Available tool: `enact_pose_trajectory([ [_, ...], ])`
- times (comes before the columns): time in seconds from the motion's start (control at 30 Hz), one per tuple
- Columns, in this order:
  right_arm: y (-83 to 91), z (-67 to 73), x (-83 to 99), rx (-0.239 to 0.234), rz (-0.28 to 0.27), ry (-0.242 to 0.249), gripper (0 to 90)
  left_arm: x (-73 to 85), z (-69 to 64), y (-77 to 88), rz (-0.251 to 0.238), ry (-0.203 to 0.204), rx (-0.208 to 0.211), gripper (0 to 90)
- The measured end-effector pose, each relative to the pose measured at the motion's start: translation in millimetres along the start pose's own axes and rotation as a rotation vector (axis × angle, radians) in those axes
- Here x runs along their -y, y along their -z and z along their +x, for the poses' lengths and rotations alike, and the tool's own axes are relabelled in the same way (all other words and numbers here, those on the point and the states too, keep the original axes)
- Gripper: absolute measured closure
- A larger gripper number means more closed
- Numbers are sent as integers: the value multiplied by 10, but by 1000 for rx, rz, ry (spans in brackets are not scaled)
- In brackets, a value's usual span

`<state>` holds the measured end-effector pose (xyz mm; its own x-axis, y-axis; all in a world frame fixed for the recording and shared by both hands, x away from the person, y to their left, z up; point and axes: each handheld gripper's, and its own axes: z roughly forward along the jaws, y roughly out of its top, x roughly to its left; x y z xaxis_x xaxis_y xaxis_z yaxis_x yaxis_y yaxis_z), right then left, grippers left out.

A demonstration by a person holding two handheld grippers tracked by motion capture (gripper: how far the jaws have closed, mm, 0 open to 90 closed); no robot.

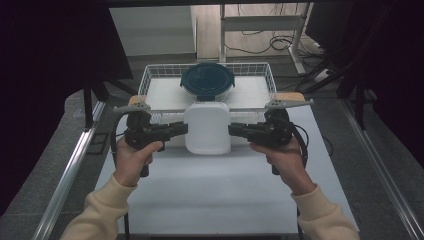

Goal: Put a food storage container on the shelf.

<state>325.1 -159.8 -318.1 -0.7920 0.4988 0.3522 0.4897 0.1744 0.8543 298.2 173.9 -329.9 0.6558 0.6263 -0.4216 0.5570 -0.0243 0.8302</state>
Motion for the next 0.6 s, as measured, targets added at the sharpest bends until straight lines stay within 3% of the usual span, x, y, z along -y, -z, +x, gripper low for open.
enact_pose_trajectory([
  [0.33,34,54,-261,-4,-15,27,808,-250,-20,73,-22,-22,-8,781],
  [0.6,138,162,-559,8,-34,60,809,-534,-52,141,-49,-34,13,777],
])
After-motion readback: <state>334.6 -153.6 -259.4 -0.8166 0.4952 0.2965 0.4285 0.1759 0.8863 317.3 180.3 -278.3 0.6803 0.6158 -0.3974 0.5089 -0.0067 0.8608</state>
